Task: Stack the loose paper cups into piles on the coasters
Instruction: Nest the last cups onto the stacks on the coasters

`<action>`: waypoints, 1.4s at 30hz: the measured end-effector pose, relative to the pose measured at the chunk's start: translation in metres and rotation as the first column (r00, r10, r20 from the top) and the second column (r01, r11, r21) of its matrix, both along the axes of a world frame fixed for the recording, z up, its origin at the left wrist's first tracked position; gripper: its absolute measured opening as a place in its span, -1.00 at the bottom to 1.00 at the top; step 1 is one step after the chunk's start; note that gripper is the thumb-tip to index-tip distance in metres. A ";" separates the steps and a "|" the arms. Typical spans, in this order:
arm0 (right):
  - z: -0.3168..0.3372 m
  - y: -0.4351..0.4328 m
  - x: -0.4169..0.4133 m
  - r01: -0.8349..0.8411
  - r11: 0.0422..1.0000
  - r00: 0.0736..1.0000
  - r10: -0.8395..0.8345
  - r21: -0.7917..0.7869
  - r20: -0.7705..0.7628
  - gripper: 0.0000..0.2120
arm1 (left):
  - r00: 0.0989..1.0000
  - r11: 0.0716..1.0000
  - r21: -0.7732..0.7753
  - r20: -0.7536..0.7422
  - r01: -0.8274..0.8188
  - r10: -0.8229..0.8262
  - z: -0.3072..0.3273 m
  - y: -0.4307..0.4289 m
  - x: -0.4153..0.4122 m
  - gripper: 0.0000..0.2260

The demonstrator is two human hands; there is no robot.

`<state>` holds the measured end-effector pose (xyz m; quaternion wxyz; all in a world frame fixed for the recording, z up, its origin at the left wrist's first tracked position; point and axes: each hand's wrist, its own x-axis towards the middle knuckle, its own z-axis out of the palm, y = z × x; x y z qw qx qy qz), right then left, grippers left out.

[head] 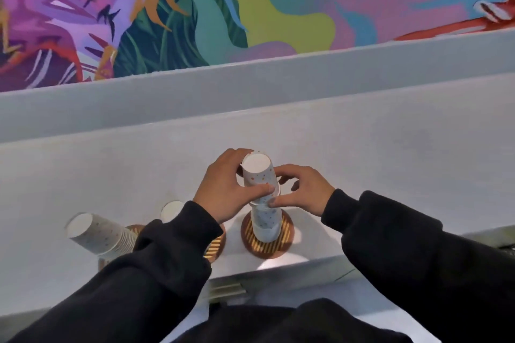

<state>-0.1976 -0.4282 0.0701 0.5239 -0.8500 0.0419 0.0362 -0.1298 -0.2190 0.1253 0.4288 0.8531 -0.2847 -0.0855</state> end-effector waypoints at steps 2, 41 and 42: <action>-0.015 -0.001 -0.004 -0.003 1.000 1.000 0.003 0.010 -0.027 -0.52 | 1.000 0.999 0.037 -0.004 0.002 -0.002 -0.014 -0.001 -0.003 -0.46; 0.038 0.131 -0.003 0.045 0.999 0.882 -0.034 -0.012 0.471 -0.42 | 0.950 0.949 0.059 0.069 -0.308 0.304 -0.054 0.152 -0.007 -0.46; 0.032 0.144 0.001 0.022 1.000 0.909 -0.021 0.000 0.416 -0.41 | 0.957 0.955 0.059 0.052 -0.290 0.287 -0.060 0.152 -0.006 -0.47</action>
